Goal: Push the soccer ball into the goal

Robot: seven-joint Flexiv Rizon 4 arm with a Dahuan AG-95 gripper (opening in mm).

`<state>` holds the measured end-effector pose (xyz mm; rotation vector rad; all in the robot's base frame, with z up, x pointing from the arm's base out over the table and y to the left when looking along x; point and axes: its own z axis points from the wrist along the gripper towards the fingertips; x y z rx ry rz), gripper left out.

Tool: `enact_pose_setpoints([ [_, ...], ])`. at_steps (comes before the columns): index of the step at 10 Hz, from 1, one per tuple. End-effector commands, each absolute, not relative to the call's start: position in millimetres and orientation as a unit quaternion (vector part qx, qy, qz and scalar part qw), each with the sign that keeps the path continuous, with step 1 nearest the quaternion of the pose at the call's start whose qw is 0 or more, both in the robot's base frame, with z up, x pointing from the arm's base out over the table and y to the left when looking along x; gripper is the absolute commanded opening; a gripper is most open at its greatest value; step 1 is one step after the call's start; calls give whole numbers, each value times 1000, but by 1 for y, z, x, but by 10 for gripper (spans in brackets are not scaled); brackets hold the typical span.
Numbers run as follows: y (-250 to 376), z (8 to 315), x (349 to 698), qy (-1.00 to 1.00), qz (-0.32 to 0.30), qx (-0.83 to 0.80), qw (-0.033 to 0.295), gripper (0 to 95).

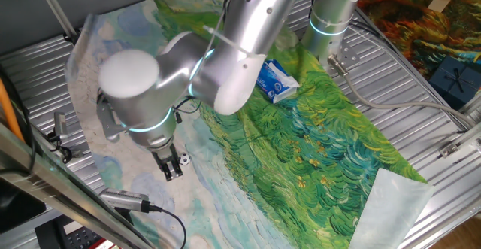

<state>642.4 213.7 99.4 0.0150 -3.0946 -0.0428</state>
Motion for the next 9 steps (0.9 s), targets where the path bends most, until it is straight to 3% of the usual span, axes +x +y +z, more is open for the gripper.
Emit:
enact_pose_setpoints([
  [1, 214, 100, 643, -997, 9, 15, 81, 0],
  [3, 214, 100, 643, -994, -24, -31, 99, 0],
  [6, 214, 100, 643, -995, -26, -16, 92, 0],
  [7, 218, 84, 645, -998, -27, -8, 47, 0],
  [9, 223, 64, 647, -999, -27, -8, 24, 0],
])
